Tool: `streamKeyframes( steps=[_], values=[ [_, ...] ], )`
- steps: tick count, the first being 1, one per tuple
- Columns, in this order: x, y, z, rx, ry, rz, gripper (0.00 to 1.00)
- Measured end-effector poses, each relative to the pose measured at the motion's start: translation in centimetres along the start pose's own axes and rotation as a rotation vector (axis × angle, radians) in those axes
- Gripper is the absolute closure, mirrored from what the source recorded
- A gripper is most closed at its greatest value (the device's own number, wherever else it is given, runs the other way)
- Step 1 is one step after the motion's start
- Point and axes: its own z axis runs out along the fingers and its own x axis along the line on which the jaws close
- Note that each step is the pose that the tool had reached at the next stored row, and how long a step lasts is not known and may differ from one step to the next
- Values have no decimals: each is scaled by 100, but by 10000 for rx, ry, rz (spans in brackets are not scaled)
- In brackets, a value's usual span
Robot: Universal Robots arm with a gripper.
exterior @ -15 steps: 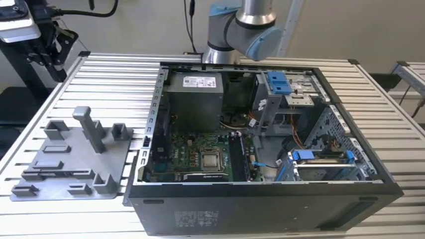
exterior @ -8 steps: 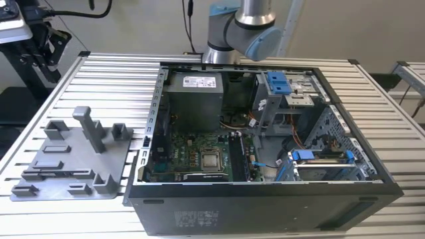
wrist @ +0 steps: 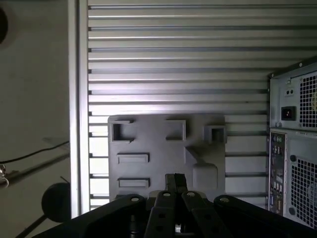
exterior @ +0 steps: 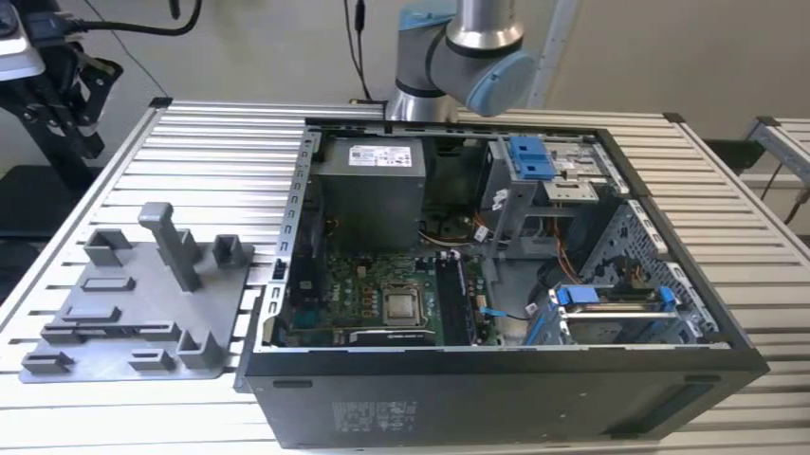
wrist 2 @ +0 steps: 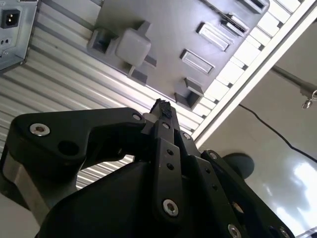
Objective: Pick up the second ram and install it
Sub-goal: 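Reach for the second ram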
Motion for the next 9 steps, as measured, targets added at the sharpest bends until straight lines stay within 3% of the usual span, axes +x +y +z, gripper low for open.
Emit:
streamKeyframes(
  steps=[9],
  values=[
    [81, -2, 9, -1, 2, -52, 89]
  ],
)
